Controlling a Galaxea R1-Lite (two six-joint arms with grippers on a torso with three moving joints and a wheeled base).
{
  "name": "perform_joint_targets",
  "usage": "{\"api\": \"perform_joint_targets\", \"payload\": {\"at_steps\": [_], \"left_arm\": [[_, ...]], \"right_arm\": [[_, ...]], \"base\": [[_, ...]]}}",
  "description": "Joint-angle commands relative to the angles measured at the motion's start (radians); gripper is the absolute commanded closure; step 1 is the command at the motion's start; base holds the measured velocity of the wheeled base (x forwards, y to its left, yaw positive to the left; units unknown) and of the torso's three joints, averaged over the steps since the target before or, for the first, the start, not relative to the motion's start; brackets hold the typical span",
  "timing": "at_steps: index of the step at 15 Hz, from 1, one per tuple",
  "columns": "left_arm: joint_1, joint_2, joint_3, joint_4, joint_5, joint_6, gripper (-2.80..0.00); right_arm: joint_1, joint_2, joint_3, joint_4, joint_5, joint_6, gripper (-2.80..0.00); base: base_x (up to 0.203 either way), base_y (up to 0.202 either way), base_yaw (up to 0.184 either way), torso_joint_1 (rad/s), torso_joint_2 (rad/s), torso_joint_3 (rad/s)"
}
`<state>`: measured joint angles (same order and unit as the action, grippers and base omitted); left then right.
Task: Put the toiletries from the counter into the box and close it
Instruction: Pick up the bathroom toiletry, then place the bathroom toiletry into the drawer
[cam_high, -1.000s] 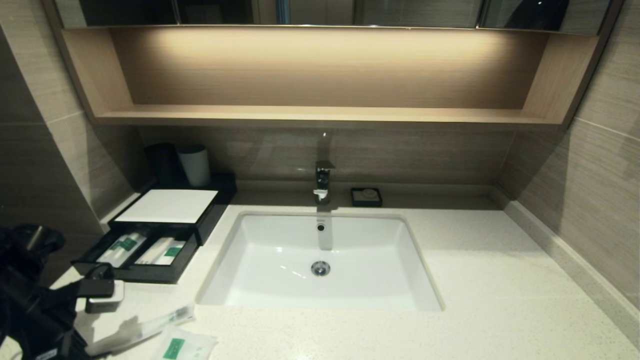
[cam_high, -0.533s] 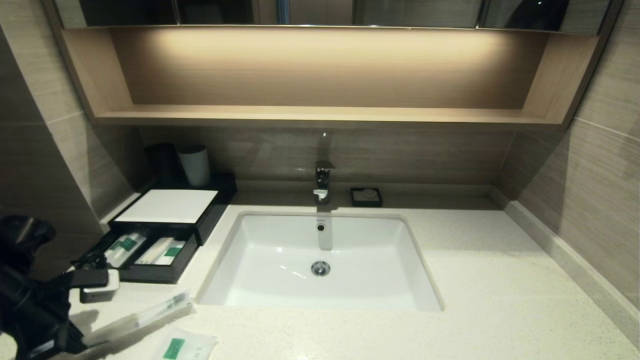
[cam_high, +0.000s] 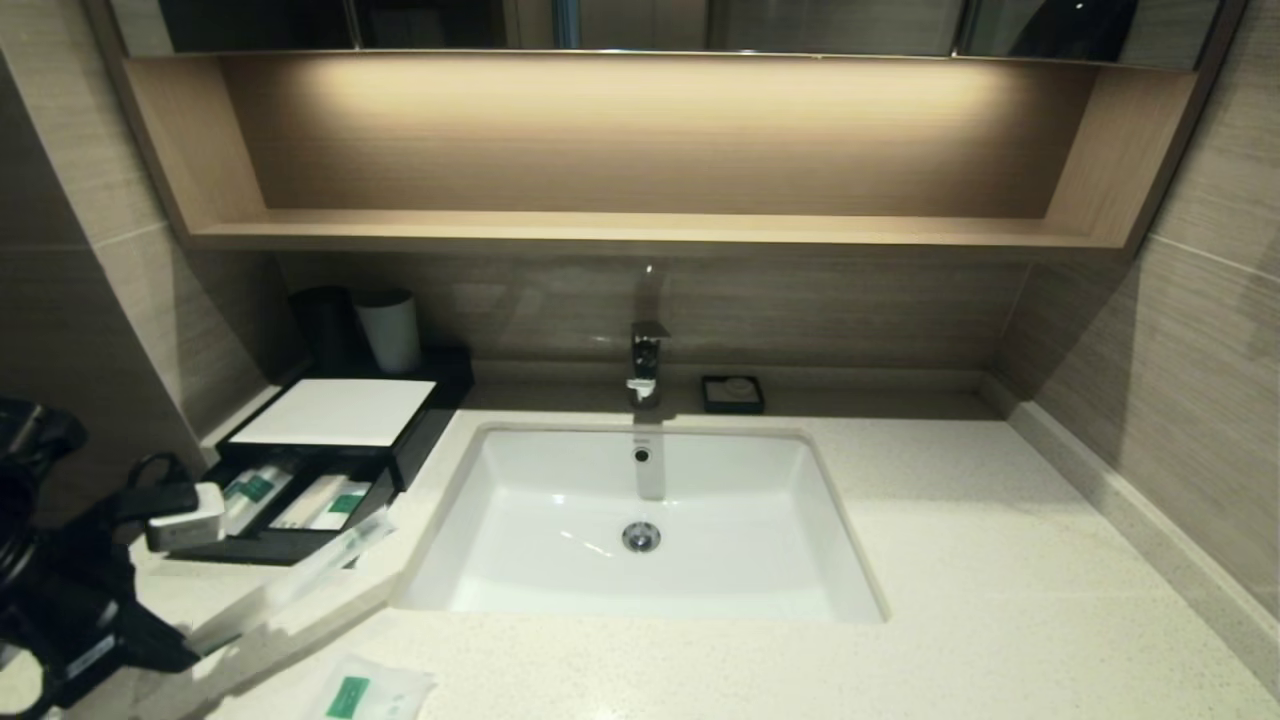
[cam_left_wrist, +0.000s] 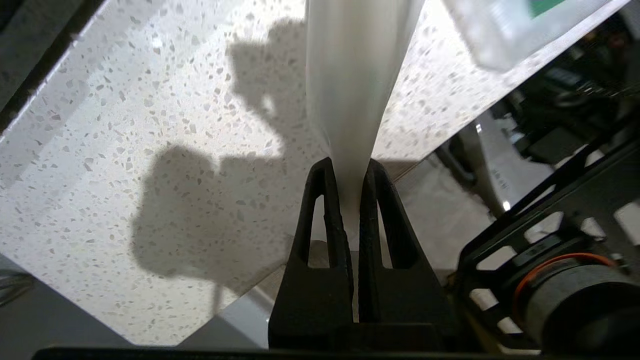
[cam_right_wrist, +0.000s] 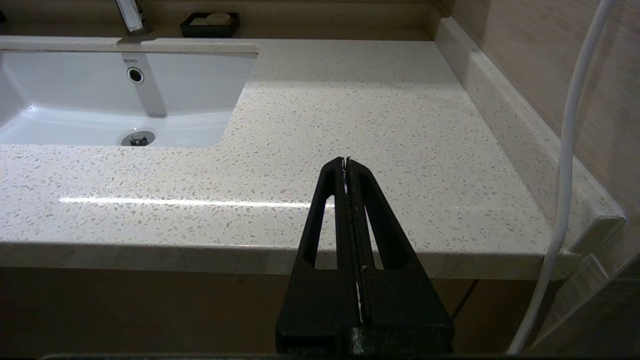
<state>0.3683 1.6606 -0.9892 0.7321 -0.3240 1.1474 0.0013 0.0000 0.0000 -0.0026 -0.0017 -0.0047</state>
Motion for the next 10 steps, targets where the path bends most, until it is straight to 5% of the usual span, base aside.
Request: {"api": "perform_joint_targets", "payload": {"at_steps": [1,6,10], "left_arm": [[0.001,0.013,-0.113,0.138,-0.065,-0.025,0.00],[0.011,0.062,-0.350,0.535,-0.216,-0.098,0.00],[0.012,0.081,-0.381,0.606,-0.239,-0.104,0.00]], "right_arm": [[0.000,-0.002,0.002,0.000,0.000,0.000,0.00],[0.000,-0.002,0.002,0.000,0.000,-0.001,0.00],[0.000,-0.002,0.002,0.000,0.000,0.000,0.00]], "base": [[0.000,0.000,0.000,0.000,0.00,0.000],[0.000,0.000,0.000,0.000,0.00,0.000],[0.000,0.000,0.000,0.000,0.00,0.000]]}}
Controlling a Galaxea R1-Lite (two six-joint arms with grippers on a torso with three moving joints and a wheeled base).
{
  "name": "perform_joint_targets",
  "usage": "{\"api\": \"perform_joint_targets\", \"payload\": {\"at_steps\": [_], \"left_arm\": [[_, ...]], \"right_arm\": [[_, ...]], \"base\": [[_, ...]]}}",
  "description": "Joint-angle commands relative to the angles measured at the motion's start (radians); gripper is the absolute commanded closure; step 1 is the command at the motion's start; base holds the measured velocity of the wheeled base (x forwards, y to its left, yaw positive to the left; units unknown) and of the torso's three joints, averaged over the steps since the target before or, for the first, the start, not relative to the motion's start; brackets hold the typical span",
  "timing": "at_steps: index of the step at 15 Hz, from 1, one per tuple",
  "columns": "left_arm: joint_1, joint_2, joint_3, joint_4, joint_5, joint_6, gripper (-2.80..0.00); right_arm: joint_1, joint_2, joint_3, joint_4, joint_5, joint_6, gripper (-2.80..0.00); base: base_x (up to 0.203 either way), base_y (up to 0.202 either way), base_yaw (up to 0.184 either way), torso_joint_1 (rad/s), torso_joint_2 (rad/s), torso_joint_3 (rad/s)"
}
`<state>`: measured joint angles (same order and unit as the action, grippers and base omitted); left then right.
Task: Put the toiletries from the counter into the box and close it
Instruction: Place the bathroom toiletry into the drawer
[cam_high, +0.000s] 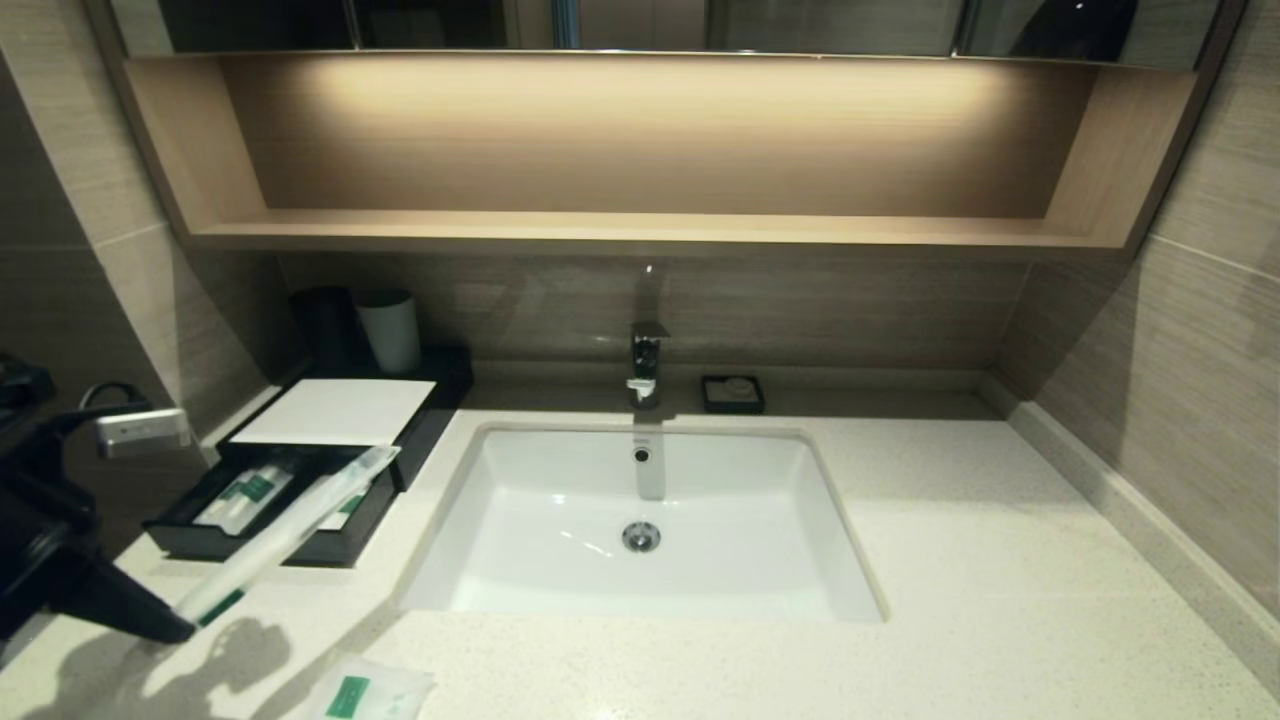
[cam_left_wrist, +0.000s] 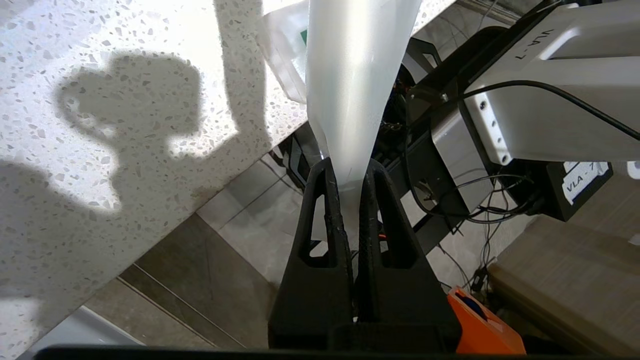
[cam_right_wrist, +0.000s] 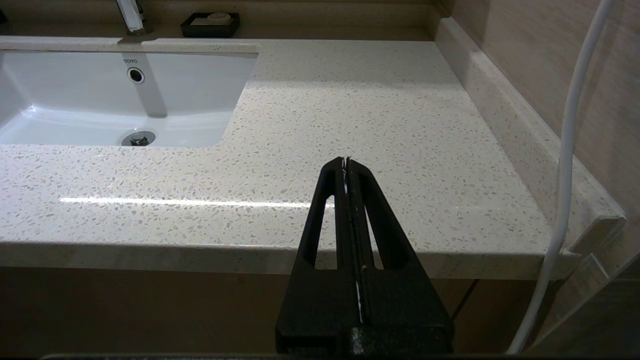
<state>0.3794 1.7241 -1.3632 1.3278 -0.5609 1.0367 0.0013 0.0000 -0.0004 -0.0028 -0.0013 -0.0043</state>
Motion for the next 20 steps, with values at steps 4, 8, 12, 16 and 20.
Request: {"api": "perform_joint_targets", "payload": {"at_steps": [4,8,12,16,20], "left_arm": [[0.001,0.052,-0.005,0.011,-0.002,-0.018,0.00],[-0.014,0.062,-0.055,0.011,-0.002,-0.095,0.00],[-0.100,0.044,-0.140,0.024,0.006,-0.392,0.00],[-0.129,-0.027,-0.170,0.037,0.101,-0.566,0.00],[-0.136,-0.058,-0.211,0.039,0.189,-0.747,0.00]], "right_arm": [[0.000,-0.001,0.001,0.000,0.000,-0.001,0.00],[0.000,-0.001,0.002,0.000,0.000,-0.002,0.00],[0.000,-0.002,0.000,0.000,0.000,0.000,0.00],[0.000,-0.002,0.001,0.000,0.000,0.000,0.00],[0.000,0.000,0.001,0.000,0.000,-0.001,0.00]], "base": [[0.000,0.000,0.000,0.000,0.00,0.000],[0.000,0.000,0.000,0.000,0.00,0.000],[0.000,0.000,0.000,0.000,0.00,0.000],[0.000,0.000,0.000,0.000,0.00,0.000],[0.000,0.000,0.000,0.000,0.00,0.000]]}}
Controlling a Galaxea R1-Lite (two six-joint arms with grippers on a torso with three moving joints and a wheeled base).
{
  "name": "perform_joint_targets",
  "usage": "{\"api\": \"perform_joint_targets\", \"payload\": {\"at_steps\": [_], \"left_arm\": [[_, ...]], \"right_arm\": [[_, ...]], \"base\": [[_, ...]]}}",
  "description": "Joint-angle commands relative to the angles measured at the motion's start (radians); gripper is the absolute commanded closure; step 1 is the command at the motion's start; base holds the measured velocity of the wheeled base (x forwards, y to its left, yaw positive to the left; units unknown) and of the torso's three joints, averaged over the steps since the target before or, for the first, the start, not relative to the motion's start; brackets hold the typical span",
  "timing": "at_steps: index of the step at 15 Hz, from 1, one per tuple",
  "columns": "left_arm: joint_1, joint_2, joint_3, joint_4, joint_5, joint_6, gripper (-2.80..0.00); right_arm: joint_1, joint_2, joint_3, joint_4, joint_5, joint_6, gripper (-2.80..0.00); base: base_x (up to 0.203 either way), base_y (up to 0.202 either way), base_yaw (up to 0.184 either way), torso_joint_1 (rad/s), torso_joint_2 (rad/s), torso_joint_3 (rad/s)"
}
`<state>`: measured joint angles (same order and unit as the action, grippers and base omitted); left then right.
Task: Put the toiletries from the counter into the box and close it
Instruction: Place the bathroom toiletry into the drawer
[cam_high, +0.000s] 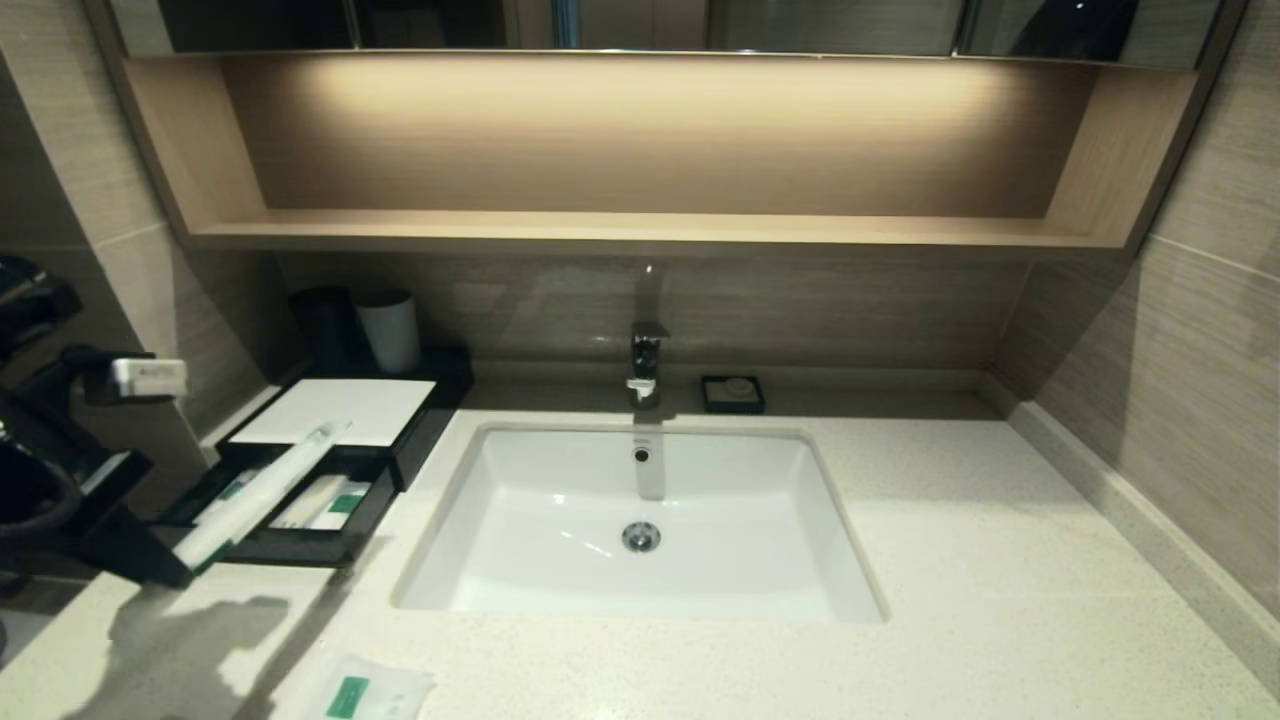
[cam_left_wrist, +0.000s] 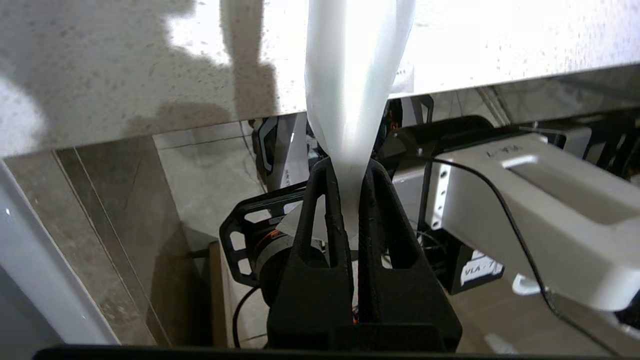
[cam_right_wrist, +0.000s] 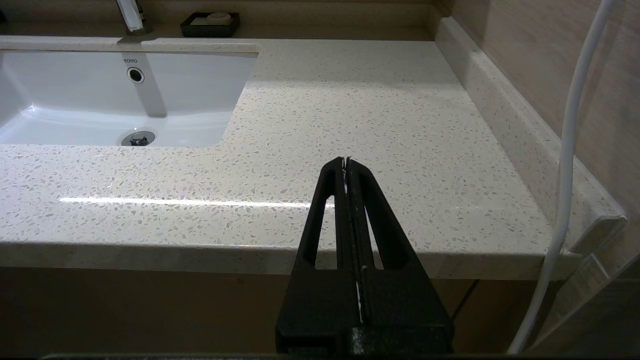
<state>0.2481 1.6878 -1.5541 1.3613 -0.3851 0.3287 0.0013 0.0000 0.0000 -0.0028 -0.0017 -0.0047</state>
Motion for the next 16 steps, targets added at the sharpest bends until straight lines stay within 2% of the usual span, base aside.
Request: {"api": "perform_joint_targets", "payload": {"at_steps": [1,3,6,9,12,16], "left_arm": [[-0.007,-0.021,-0.027,0.004,0.038,-0.057,0.00],[-0.009,-0.016,-0.035,0.000,0.100,-0.102,0.00],[-0.015,0.008,-0.060,-0.027,0.114,-0.204,0.00],[-0.031,0.039,-0.071,-0.040,0.124,-0.222,0.00],[-0.049,0.092,-0.109,-0.050,0.166,-0.290,0.00],[-0.049,0.131,-0.145,-0.054,0.203,-0.287,0.00]], "right_arm": [[0.000,-0.002,0.001,0.000,0.000,0.000,0.00],[0.000,-0.001,0.000,0.000,0.000,0.000,0.00],[0.000,-0.002,0.002,0.000,0.000,0.000,0.00],[0.000,-0.002,0.000,0.000,0.000,0.000,0.00],[0.000,0.000,0.001,0.000,0.000,-0.001,0.00],[0.000,0.000,0.002,0.000,0.000,0.000,0.00]], "base": [[0.000,0.000,0.000,0.000,0.00,0.000],[0.000,0.000,0.000,0.000,0.00,0.000],[0.000,0.000,0.000,0.000,0.00,0.000],[0.000,0.000,0.000,0.000,0.00,0.000],[0.000,0.000,0.000,0.000,0.00,0.000],[0.000,0.000,0.000,0.000,0.00,0.000]]}}
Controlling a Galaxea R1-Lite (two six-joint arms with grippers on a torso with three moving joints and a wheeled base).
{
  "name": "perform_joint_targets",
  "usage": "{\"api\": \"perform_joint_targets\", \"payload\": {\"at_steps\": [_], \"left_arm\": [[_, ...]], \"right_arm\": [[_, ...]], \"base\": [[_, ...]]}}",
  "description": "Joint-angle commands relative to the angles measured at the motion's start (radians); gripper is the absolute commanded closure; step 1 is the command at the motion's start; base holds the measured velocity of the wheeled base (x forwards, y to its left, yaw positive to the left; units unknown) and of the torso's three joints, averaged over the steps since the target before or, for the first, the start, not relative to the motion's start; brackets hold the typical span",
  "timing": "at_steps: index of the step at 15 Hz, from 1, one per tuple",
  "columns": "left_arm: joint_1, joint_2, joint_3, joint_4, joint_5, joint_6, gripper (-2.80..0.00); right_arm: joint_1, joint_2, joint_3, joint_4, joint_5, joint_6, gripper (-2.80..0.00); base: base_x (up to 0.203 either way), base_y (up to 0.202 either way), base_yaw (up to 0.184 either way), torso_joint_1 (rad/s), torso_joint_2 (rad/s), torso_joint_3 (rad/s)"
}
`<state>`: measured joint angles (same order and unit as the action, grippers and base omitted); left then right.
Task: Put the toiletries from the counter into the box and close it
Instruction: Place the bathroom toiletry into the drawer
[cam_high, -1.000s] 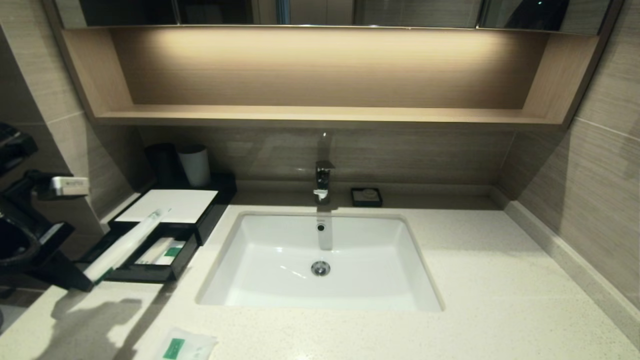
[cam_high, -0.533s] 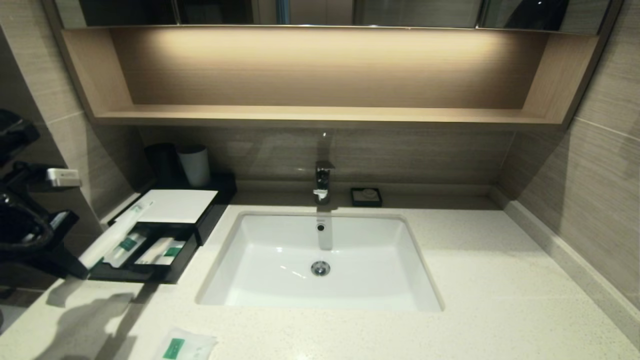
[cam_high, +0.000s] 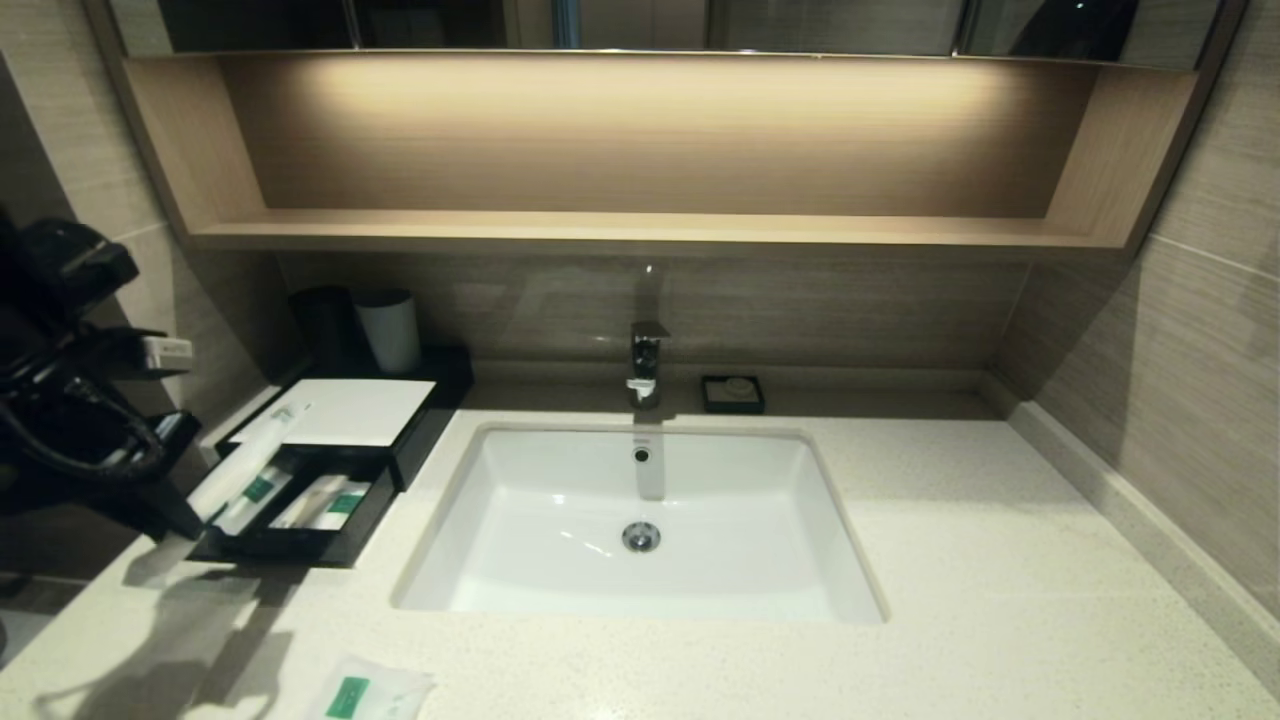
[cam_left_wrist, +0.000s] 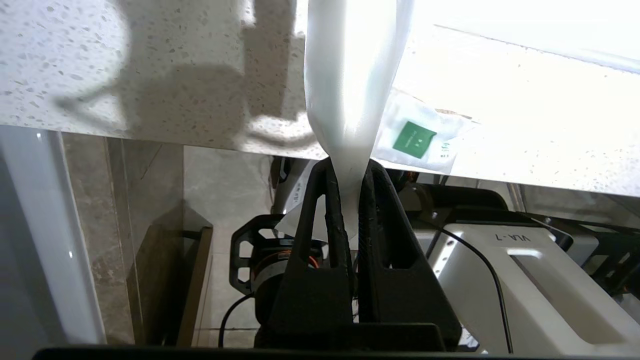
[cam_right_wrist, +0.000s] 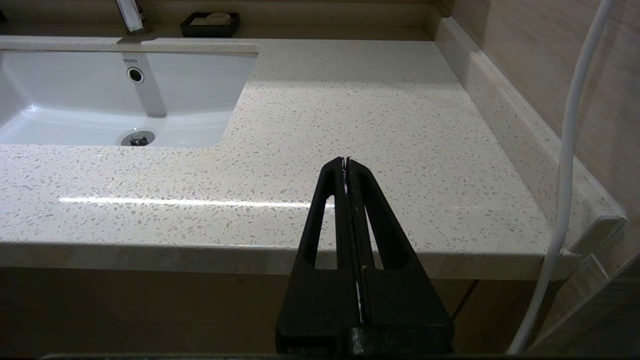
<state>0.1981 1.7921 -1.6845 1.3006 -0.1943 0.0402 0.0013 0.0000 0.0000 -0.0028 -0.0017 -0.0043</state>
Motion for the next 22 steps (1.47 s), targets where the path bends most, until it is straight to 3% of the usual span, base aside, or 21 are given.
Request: {"api": "perform_joint_targets", "payload": {"at_steps": [1,6,10,16,19,22], "left_arm": [[0.001,0.034,-0.031,0.008,0.047,0.000,0.00],[0.015,0.083,-0.078,0.022,0.147,0.004,0.00],[0.015,0.104,-0.089,0.040,0.158,0.024,0.00],[0.078,0.136,-0.150,0.088,0.195,0.123,0.00],[0.130,0.180,-0.226,0.186,0.200,0.199,0.00],[0.135,0.186,-0.229,0.199,0.201,0.214,0.00]], "right_arm": [[0.000,-0.002,0.002,0.000,0.000,-0.001,0.00],[0.000,-0.001,0.002,0.000,0.000,0.000,0.00],[0.000,-0.001,0.001,0.000,0.000,-0.001,0.00],[0.000,-0.002,0.002,0.000,0.000,0.000,0.00],[0.000,0.000,0.001,0.000,0.000,-0.001,0.00],[0.000,-0.002,0.002,0.000,0.000,0.000,0.00]], "base": [[0.000,0.000,0.000,0.000,0.00,0.000],[0.000,0.000,0.000,0.000,0.00,0.000],[0.000,0.000,0.000,0.000,0.00,0.000],[0.000,0.000,0.000,0.000,0.00,0.000],[0.000,0.000,0.000,0.000,0.00,0.000],[0.000,0.000,0.000,0.000,0.00,0.000]]}}
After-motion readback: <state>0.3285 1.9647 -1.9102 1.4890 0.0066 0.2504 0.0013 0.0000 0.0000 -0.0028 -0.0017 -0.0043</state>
